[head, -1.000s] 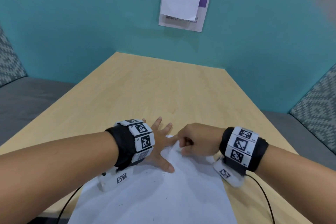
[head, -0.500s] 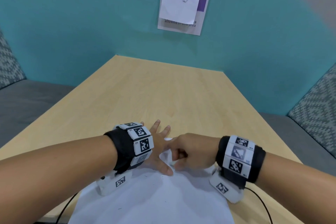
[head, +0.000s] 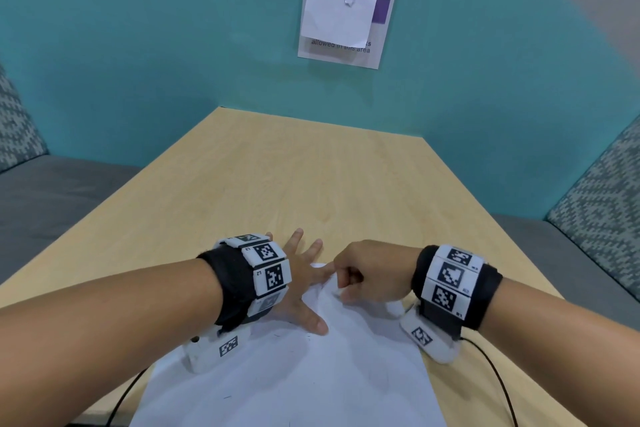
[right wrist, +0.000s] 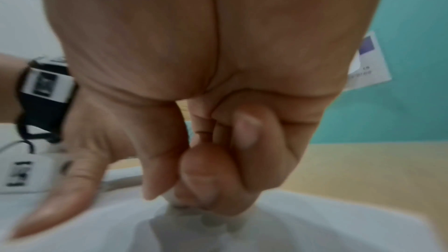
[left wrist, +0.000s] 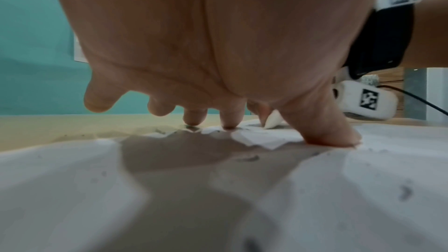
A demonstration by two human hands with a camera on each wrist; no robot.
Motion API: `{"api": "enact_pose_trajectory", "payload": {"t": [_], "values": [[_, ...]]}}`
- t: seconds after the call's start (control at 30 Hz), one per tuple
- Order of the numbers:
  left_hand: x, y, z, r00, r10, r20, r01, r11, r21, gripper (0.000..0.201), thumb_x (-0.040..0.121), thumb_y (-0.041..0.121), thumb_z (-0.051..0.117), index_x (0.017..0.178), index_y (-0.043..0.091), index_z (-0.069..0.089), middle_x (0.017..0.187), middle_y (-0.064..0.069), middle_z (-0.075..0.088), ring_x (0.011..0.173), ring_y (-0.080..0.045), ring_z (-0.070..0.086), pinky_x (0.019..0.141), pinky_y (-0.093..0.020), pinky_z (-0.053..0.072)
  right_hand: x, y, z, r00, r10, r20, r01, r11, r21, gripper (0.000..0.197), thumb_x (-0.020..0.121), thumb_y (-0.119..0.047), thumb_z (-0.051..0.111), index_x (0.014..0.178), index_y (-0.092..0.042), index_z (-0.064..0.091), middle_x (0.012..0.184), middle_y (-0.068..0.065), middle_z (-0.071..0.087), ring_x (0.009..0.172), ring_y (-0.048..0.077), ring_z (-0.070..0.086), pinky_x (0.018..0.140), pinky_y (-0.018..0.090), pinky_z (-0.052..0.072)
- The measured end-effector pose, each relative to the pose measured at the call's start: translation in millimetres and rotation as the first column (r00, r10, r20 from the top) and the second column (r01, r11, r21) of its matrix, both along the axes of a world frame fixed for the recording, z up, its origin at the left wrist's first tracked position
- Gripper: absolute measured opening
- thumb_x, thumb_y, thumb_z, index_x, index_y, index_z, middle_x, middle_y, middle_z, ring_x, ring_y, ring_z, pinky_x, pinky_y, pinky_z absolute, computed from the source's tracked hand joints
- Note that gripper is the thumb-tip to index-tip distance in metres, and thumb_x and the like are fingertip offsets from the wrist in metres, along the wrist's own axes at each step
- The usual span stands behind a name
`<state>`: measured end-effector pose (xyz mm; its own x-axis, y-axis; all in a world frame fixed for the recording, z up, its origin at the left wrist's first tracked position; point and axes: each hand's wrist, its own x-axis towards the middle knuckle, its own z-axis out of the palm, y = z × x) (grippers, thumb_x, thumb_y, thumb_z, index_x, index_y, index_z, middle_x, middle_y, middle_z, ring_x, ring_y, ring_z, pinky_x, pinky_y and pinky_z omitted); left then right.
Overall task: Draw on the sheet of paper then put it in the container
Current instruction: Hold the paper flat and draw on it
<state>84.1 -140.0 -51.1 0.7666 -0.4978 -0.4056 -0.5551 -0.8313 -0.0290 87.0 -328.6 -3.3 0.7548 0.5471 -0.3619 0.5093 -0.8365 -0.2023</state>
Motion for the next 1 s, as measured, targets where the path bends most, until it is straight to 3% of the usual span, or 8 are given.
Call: {"api": "enact_pose_trajectory", "payload": {"t": [0.1,0.23,0.4,0.63,0.8,0.93,1.0], "values": [[-0.5,-0.4,-0.7,1.000,0.006,0.020,-0.006,1.000,0.024,0.110,0.069,0.091,0.044,0.151,0.050,-0.017,0.165,0.001,-0.022,0.147,-0.036,-0.028,0.109,-0.075,-0.005,8.2,-9.0,6.5,0.996,-0.078,0.051,0.078,0.997,0.001,0.011,0.086,-0.028,0.067,0.084,-0.020,0.060,0.071,-0.012,0.054,0.064,0.008,0.048,0.060,0.024,0.041],[0.1,-0.5,1.2,1.000,-0.003,-0.012,0.003,1.000,-0.015,0.111,0.069,0.090,0.047,0.148,0.054,-0.021,0.165,-0.001,-0.022,0.146,-0.038,-0.030,0.108,-0.076,-0.006,-15.4,1.8,-1.0,0.999,0.040,-0.021,-0.039,0.999,0.023,0.015,0.087,-0.026,0.065,0.088,-0.012,0.063,0.073,-0.005,0.057,0.064,0.012,0.048,0.059,0.022,0.040],[0.3,1.1,-1.3,1.000,-0.004,0.015,0.004,1.000,0.023,0.112,0.069,0.092,0.043,0.151,0.048,-0.019,0.164,0.001,-0.025,0.145,-0.036,-0.032,0.108,-0.075,-0.008,7.9,-16.4,3.3,0.994,-0.101,0.043,0.101,0.995,0.006,0.011,0.086,-0.029,0.067,0.083,-0.023,0.059,0.073,-0.013,0.054,0.067,0.011,0.051,0.061,0.023,0.040],[-3.1,-18.0,6.2,0.999,-0.036,0.007,0.036,0.999,-0.012,0.107,0.078,0.082,0.052,0.154,0.046,-0.012,0.164,0.000,-0.024,0.145,-0.035,-0.033,0.110,-0.074,-0.009,6.7,-15.5,4.0,0.994,-0.100,0.054,0.099,0.995,0.015,0.012,0.087,-0.027,0.066,0.083,-0.021,0.057,0.070,-0.013,0.050,0.062,0.006,0.045,0.057,0.020,0.035],[-8.8,-19.7,10.8,0.999,-0.026,-0.023,0.024,0.998,-0.060,0.090,0.079,0.077,0.058,0.151,0.056,0.009,0.165,-0.004,-0.021,0.145,-0.038,-0.031,0.110,-0.074,-0.006,-25.7,-1.5,-3.9,0.991,0.081,-0.104,-0.075,0.995,0.065,0.005,0.085,-0.024,0.065,0.083,-0.022,0.060,0.073,-0.008,0.056,0.064,0.011,0.049,0.063,0.025,0.043],[-9.4,-18.7,7.6,1.000,-0.018,-0.020,0.017,0.999,-0.051,0.109,0.074,0.080,0.059,0.151,0.054,-0.014,0.165,-0.004,-0.021,0.145,-0.038,-0.031,0.110,-0.073,-0.010,-5.7,-13.5,4.8,0.999,-0.042,0.007,0.042,0.999,0.030,0.009,0.085,-0.025,0.067,0.084,-0.020,0.060,0.072,-0.010,0.055,0.065,0.009,0.049,0.064,0.025,0.041],[-9.1,-18.3,7.3,1.000,-0.010,-0.011,0.010,0.999,-0.044,0.107,0.074,0.080,0.060,0.151,0.055,-0.008,0.165,-0.004,-0.021,0.145,-0.039,-0.032,0.109,-0.074,-0.010,-13.0,-8.1,1.4,1.000,0.017,-0.021,-0.016,0.999,0.036,0.010,0.085,-0.024,0.067,0.083,-0.019,0.058,0.072,-0.008,0.055,0.064,0.011,0.048,0.062,0.025,0.041]]}}
